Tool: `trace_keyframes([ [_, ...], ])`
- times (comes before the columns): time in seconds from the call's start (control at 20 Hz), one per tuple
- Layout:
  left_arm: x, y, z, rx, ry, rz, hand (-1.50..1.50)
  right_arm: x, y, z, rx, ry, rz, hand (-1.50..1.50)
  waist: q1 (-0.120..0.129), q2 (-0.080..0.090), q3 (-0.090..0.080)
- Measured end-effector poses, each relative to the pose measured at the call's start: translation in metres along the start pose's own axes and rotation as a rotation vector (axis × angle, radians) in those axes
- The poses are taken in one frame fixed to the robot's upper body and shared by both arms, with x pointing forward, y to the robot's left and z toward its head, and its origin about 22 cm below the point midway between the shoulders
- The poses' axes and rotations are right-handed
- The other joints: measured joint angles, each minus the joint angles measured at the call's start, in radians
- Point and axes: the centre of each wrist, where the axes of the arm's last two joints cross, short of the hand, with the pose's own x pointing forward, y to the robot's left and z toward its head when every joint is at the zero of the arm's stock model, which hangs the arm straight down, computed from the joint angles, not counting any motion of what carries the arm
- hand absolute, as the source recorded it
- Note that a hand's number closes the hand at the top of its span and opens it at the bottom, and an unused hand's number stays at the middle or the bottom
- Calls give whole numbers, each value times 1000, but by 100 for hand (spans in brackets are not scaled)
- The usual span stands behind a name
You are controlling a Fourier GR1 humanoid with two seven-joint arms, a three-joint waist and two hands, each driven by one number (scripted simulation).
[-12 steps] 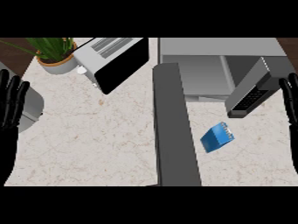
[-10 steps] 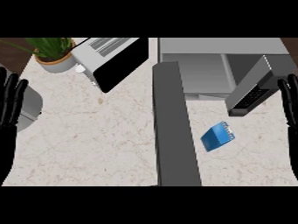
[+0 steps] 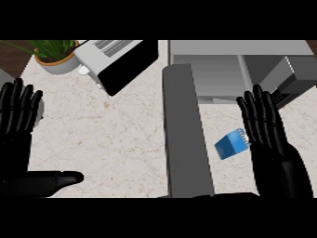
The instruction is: Pick up the milk, place it into the microwave and close the microwave
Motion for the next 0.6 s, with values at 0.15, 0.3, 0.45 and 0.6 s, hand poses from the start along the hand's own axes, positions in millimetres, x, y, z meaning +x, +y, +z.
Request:
trace_keyframes([
  [0.15, -1, -1, 11, 9, 18, 17, -150, 1, 16, 10, 11, 10, -38, -150, -1, 1, 0],
  [0.3, 1, 5, 26, 8, 26, 30, -150, 2, 28, 22, 11, 17, -48, -150, -2, 1, 1],
  [0.45, -4, 6, 38, 13, 27, 31, -150, 4, 38, 30, -18, 18, -29, -150, -3, 1, 0],
  [0.6, 0, 7, 52, 11, 30, 31, -150, -1, 40, 33, -64, 17, 9, -150, -1, 1, 1],
])
